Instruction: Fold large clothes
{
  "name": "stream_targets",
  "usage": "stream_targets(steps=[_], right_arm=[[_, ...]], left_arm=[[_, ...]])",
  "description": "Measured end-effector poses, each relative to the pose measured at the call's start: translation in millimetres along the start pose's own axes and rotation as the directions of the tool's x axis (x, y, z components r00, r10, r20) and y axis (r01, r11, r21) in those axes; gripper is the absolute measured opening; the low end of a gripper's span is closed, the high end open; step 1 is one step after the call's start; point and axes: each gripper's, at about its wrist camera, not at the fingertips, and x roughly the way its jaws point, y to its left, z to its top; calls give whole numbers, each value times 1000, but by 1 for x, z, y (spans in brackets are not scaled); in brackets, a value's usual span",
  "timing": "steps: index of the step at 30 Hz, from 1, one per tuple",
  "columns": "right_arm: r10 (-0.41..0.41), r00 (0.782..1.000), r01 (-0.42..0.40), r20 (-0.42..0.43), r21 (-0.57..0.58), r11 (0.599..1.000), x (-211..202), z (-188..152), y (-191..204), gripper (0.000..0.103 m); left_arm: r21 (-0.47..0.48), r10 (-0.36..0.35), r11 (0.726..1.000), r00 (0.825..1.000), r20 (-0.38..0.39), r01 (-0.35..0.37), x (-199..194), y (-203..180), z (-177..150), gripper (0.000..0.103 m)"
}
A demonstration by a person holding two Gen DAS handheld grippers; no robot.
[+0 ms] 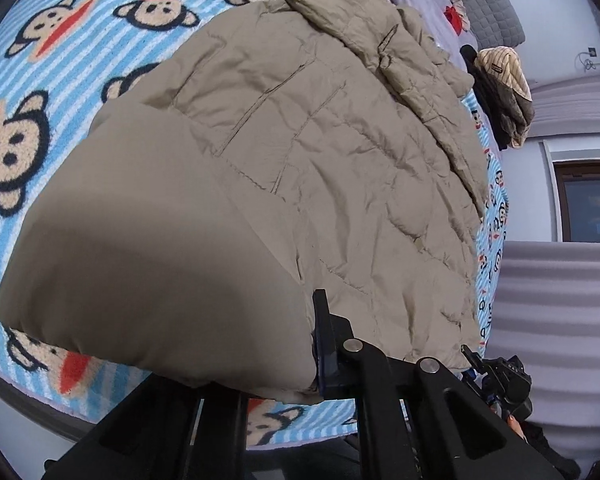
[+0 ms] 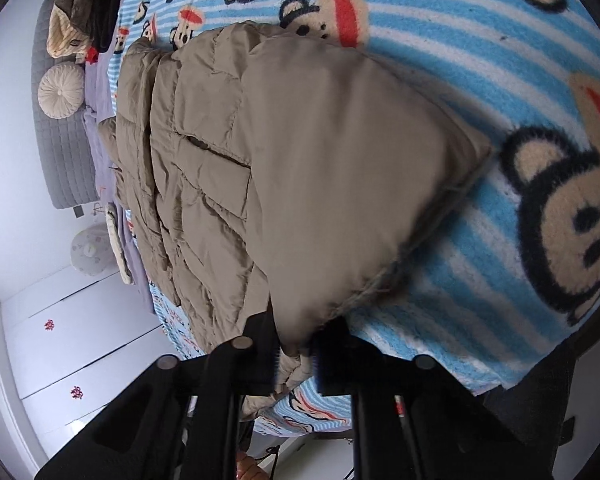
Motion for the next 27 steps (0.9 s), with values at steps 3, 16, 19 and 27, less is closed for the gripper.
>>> stream_targets(steps=[3, 16, 19, 27], right_arm=[[44, 998, -42, 43, -43, 998, -9, -6, 12, 9], [81, 994, -51, 73, -347, 937, -39, 26, 140, 8], [88, 995, -59, 49, -428, 902, -38, 49, 183, 8], [39, 999, -51, -33, -601, 797, 2, 120, 291, 8]], left_arm=[[56, -29, 998, 999, 30, 27, -18, -16, 10, 12], [232, -29, 972, 972, 235, -28, -69, -118, 90, 12], [237, -16, 970, 952, 306, -60, -80, -148, 112, 12], [162, 94, 973, 921, 378, -166, -65, -188, 183, 12]])
